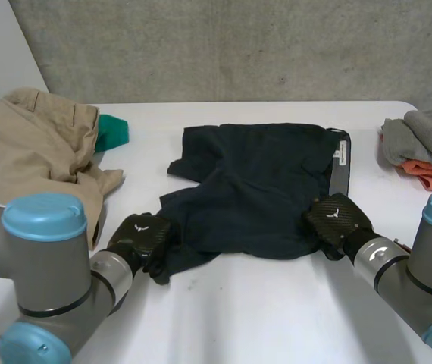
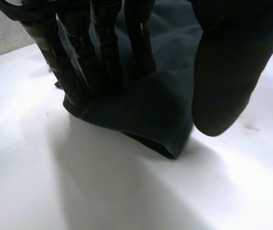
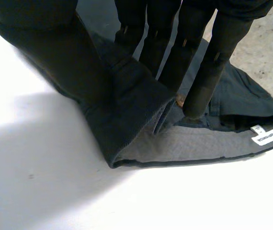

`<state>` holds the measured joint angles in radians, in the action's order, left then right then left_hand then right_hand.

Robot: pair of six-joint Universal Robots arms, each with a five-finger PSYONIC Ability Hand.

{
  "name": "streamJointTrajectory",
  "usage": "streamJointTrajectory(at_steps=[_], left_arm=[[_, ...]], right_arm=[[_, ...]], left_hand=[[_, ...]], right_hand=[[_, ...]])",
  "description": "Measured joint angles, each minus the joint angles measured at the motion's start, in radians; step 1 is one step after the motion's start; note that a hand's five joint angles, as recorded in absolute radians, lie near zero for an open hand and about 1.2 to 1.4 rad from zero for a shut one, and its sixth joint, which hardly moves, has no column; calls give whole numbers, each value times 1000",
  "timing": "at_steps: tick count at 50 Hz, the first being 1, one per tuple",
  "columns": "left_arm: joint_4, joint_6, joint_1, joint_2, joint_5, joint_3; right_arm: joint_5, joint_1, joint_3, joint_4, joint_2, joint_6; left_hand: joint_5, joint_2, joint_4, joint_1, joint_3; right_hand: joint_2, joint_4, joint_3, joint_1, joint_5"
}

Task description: Fold the laundry.

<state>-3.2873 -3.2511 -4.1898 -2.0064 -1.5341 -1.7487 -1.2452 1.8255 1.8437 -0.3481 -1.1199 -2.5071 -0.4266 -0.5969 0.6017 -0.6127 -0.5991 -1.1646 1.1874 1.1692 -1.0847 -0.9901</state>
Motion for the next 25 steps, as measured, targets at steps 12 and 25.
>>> streamJointTrajectory(at_steps=[12, 25], left_arm=[[-105, -156, 18, -65, -30, 69], [6, -177, 1, 416, 23, 101]], right_arm=[[-16, -4, 6, 5, -101, -63], [-54, -28, -233, 307, -419, -92]], left_hand=[[-558, -598, 595, -542, -587], [-558, -599, 596, -542, -588]], right_hand=[[0, 6, 1, -14, -10], [0, 10, 1, -29, -12]])
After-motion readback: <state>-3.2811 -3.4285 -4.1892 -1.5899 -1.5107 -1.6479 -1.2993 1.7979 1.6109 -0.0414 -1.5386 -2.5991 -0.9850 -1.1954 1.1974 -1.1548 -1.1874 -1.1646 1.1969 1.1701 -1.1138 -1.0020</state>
